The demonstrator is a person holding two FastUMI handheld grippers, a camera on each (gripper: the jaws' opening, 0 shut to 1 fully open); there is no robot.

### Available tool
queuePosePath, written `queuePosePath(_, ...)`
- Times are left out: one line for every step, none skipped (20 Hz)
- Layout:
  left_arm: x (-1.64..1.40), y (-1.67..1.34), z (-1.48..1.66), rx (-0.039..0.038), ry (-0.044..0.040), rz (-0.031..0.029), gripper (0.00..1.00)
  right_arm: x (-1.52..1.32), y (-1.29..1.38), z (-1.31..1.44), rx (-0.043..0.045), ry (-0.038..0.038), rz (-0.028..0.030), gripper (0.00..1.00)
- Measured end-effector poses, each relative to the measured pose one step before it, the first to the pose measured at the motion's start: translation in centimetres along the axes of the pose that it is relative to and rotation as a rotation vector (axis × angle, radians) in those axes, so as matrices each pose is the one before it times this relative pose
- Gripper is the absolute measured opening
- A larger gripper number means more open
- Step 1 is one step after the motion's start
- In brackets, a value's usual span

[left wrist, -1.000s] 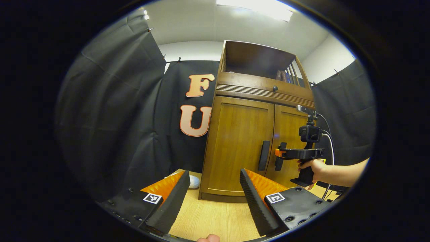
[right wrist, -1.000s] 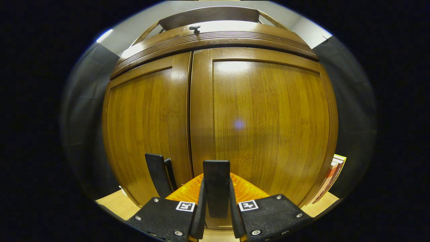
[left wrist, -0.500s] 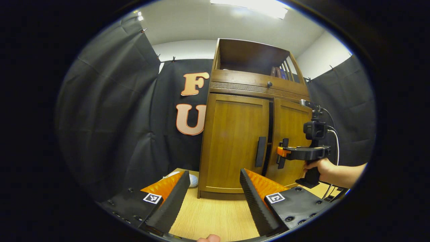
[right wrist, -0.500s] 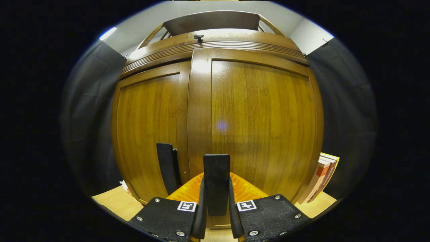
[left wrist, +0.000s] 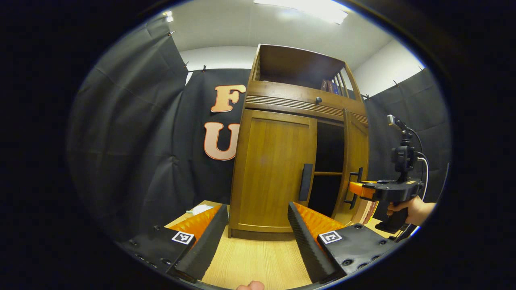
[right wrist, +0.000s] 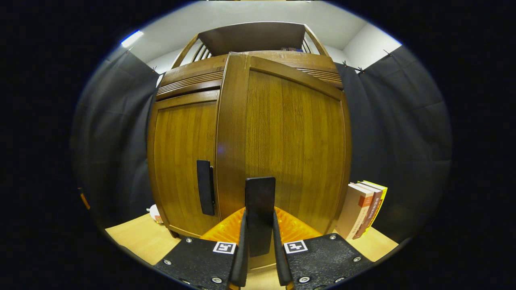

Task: Open the right door of the double-door shoe cabinet with the right hand, and open the left door with the left hand.

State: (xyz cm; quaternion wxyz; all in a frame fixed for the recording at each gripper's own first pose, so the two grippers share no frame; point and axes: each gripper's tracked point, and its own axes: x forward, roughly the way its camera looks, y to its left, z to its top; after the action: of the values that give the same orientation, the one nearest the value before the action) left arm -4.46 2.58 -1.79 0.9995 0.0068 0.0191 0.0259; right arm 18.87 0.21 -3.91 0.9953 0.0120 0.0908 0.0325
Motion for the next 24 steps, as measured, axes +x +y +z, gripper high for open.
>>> queuePosePath(0.214, -0.408, -0.194, -0.00160, 0.00540, -0.00771, 0.99, -0.637, -0.324, -0.154, 0.00015, 0.00402, -0.00963, 0.29)
queuePosePath(0.176, -0.218, -0.044, -0.00117, 0.00369, -0.01082, 0.99, -0.434, -0.392, -0.232, 0.00051, 0.00270, -0.01177, 0.29)
queuePosePath(0.136, -0.342, 0.036, -0.00025, 0.00010, -0.00972, 0.99, -0.284, -0.300, -0.218, 0.00085, 0.00357, -0.01271, 0.29)
queuePosePath(0.104, -0.304, -0.077, -0.00087, 0.00026, -0.01034, 0.99, -0.215, -0.328, -0.534, -0.00048, 0.01672, -0.01261, 0.29)
queuePosePath(0.120, -0.379, -0.057, -0.00270, 0.00106, -0.01144, 0.96, -0.467, -0.303, 0.038, -0.00664, -0.00101, -0.00858, 0.29)
queuePosePath(0.143, -0.379, -0.123, -0.00365, 0.00212, -0.00974, 0.99, -0.227, -0.478, 0.405, -0.00763, -0.01799, -0.00612, 0.25)
queuePosePath(0.207, -0.309, -0.124, -0.00221, 0.00453, -0.00971, 0.99, 0.187, -0.455, -0.067, -0.02277, -0.00072, -0.00210, 0.22)
queuePosePath(0.143, -0.456, -0.199, -0.00225, 0.00511, -0.01145, 0.96, -0.369, -0.701, -0.045, -0.01452, 0.00211, -0.01486, 0.25)
queuePosePath(0.130, -0.427, -0.215, -0.00287, 0.00401, -0.01262, 0.96, -0.317, -0.840, -0.116, -0.00124, 0.00387, -0.02526, 0.25)
queuePosePath(0.116, -0.419, -0.116, -0.00375, 0.00517, -0.00996, 0.99, -0.335, -0.779, -0.179, 0.00539, 0.00213, -0.02932, 0.27)
queuePosePath(0.074, -0.368, -0.128, -0.00406, 0.00559, -0.00996, 0.99, -0.256, -0.845, -0.140, 0.01026, -0.00059, -0.03033, 0.22)
queuePosePath(-0.024, -0.215, -0.076, -0.00384, 0.00171, -0.00838, 0.99, -0.283, -0.863, 0.026, 0.01426, -0.00532, -0.04123, 0.17)
queuePosePath(0.067, -0.228, 0.111, -0.00190, -0.00137, -0.00664, 0.99, -0.125, -1.174, 0.058, 0.00764, -0.00296, -0.05507, 0.14)
queuePosePath(0.049, -0.161, -0.138, -0.00073, -0.00019, -0.00602, 0.97, 0.008, -1.142, -0.170, 0.00276, 0.00321, -0.04086, 0.12)
queuePosePath(0.053, -0.219, -0.087, -0.00067, 0.00224, -0.00445, 0.96, 0.026, -0.361, -0.056, 0.01442, 0.00308, -0.00483, 0.07)
queuePosePath(0.045, -0.163, -0.243, -0.00094, 0.00469, -0.00397, 0.94, -0.155, 0.232, -0.058, 0.02828, 0.00467, 0.00779, 0.10)
queuePosePath(0.070, -0.121, -0.143, -0.00054, 0.00527, -0.00326, 0.94, 0.084, 0.370, -0.016, 0.01149, -0.00224, 0.00727, 0.03)
queuePosePath(0.270, -0.150, -0.106, 0.00098, 0.00409, -0.00115, 0.96, 0.051, -0.112, -0.015, -0.00939, -0.00291, 0.00856, 0.03)
queuePosePath(-0.123, 0.113, 0.010, 0.00114, 0.00123, 0.00202, 0.96, -0.007, -0.175, -0.007, -0.01244, -0.00416, 0.00838, 0.03)
queuePosePath(-0.013, 0.095, -0.043, -0.00049, -0.00106, 0.00261, 0.96, -0.022, -0.315, 0.080, -0.00355, -0.00166, 0.00578, 0.00)
queuePosePath(0.054, 0.153, 0.029, -0.00103, 0.00218, 0.00331, 0.96, -0.075, -0.177, -0.037, -0.00076, 0.00177, 0.00645, 0.03)
queuePosePath(-0.032, 0.135, -0.063, 0.00077, 0.00539, 0.00483, 0.99, -0.051, -0.075, -0.008, -0.00093, -0.00045, 0.00569, 0.03)
queuePosePath(0.023, 0.117, 0.088, 0.00149, -0.00050, 0.00588, 0.97, 0.041, -0.031, 0.072, 0.00376, -0.00108, 0.00762, 0.03)
queuePosePath(0.040, -0.023, -0.070, -0.00023, -0.00100, 0.00772, 0.97, -0.059, -0.021, 0.024, 0.01208, -0.00331, 0.00739, 0.03)
